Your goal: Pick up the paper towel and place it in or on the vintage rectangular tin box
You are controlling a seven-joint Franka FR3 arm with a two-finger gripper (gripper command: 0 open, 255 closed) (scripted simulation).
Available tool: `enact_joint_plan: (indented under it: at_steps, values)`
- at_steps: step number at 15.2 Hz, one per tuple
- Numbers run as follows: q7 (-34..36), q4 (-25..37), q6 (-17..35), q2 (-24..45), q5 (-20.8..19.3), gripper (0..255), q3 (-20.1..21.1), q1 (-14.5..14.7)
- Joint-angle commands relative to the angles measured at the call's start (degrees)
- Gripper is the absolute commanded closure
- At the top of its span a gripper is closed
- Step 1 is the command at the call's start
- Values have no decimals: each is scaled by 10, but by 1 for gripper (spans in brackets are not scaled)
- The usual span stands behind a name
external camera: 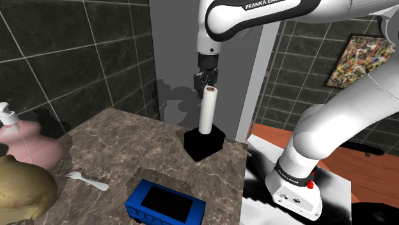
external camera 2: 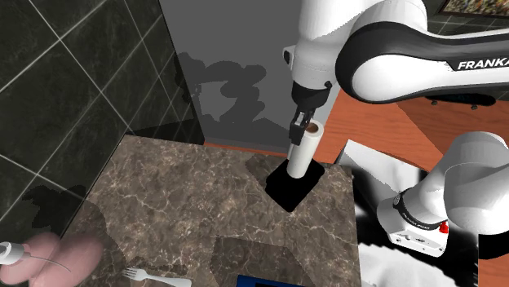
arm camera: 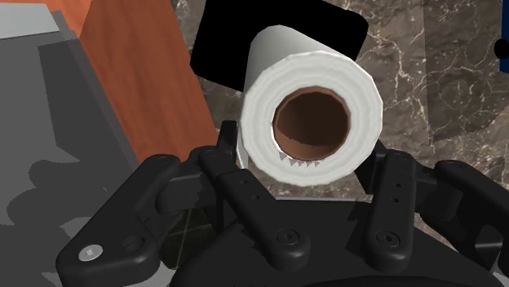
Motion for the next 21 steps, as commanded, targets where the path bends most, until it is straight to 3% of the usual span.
enact_joint_plan:
  at_steps: [1, 6, 7, 12, 16, 21]
  values:
    - [0, -2, 2, 0, 0, 255, 0, 0]
    - [0, -2, 2, 0, 0, 255, 0, 0]
    - [0, -2, 2, 0, 0, 0, 0, 0]
    - [0, -2, 2, 0, 0, 0, 0, 0]
    - [1, 70, -70, 0, -5, 0, -6, -3]
    - [1, 70, -70, 0, -5, 0, -6, -3]
